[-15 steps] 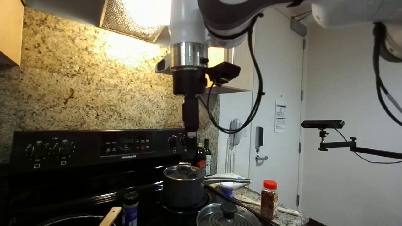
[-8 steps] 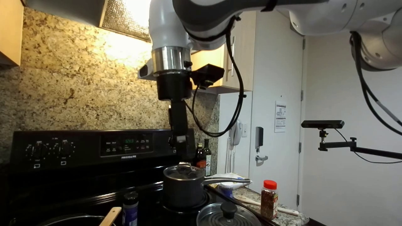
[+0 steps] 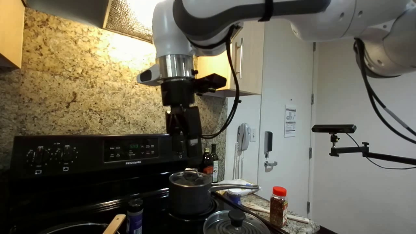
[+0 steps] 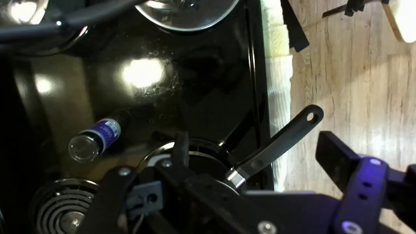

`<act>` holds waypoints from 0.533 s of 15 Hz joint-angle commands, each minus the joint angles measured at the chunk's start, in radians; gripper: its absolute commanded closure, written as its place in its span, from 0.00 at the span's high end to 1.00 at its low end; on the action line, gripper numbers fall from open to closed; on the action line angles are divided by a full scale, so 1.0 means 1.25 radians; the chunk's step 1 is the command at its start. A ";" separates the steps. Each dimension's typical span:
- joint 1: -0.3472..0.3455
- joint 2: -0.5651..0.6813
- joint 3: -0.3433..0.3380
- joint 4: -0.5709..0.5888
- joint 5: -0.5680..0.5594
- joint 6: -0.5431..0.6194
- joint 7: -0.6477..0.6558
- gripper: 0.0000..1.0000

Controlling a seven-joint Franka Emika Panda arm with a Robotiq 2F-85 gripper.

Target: Take the spatula on top of the black pot and put it inside the pot

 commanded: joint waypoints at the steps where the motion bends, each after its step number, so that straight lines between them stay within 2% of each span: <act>1: -0.005 0.135 0.005 0.168 -0.021 -0.028 -0.166 1.00; 6: 0.013 0.286 0.021 0.316 -0.008 -0.029 -0.349 1.00; 8: 0.012 0.316 0.028 0.352 0.005 -0.040 -0.428 1.00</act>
